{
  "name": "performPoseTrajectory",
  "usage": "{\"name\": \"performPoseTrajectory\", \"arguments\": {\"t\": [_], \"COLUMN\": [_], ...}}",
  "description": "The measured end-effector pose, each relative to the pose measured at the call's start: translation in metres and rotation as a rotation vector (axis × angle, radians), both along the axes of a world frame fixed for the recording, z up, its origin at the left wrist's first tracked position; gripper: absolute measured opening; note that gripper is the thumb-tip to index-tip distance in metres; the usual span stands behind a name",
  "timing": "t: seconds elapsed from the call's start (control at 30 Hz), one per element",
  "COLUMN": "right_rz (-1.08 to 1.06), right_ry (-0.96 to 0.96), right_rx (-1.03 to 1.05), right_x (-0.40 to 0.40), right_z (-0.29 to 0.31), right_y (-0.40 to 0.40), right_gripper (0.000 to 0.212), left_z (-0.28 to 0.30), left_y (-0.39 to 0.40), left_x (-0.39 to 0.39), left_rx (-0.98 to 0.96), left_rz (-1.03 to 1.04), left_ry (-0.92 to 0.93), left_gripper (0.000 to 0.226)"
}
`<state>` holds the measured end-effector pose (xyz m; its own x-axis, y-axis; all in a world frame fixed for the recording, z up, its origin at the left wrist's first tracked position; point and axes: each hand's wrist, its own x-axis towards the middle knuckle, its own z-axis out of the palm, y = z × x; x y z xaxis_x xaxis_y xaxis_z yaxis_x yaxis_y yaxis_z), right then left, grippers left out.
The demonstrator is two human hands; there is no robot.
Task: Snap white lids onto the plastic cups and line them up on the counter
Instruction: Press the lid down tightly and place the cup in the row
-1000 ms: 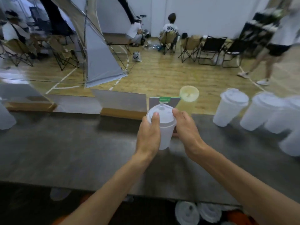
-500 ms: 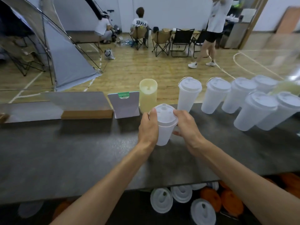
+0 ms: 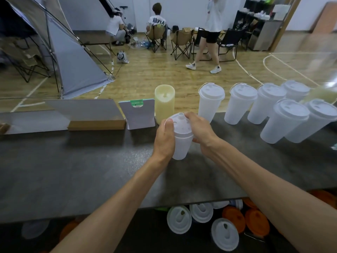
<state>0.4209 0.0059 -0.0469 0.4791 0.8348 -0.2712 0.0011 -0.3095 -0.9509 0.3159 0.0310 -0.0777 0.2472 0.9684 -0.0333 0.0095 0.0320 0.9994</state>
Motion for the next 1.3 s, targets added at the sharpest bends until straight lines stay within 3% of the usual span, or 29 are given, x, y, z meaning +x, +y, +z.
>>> {"name": "performPoseTrajectory", "arguments": {"t": [0.23, 0.4, 0.57, 0.93, 1.17, 1.3], "right_rz": [0.051, 0.049, 0.122, 0.147, 0.151, 0.16], "right_ry": [0.093, -0.012, 0.127, 0.053, 0.049, 0.05], "right_rx": [0.078, 0.139, 0.14, 0.287, 0.311, 0.297], "right_x": [0.019, 0.014, 0.014, 0.004, 0.0, 0.002], "right_z": [-0.01, -0.014, -0.018, -0.03, -0.034, -0.034], "right_y": [-0.016, -0.021, -0.033, -0.042, -0.041, -0.042], "right_gripper": [0.031, 0.035, 0.034, 0.034, 0.046, 0.045], "left_z": [-0.005, -0.008, -0.009, -0.01, -0.021, -0.022], "left_y": [0.001, 0.002, 0.002, -0.004, -0.015, -0.01], "left_x": [0.003, 0.006, 0.005, 0.002, -0.003, -0.007], "left_rx": [0.018, 0.018, 0.012, 0.007, 0.132, 0.096], "left_rz": [0.04, 0.032, 0.042, 0.01, -0.096, -0.098], "left_ry": [-0.004, -0.026, -0.027, -0.087, -0.156, -0.167], "left_gripper": [0.053, 0.055, 0.055, 0.045, 0.058, 0.057]}}
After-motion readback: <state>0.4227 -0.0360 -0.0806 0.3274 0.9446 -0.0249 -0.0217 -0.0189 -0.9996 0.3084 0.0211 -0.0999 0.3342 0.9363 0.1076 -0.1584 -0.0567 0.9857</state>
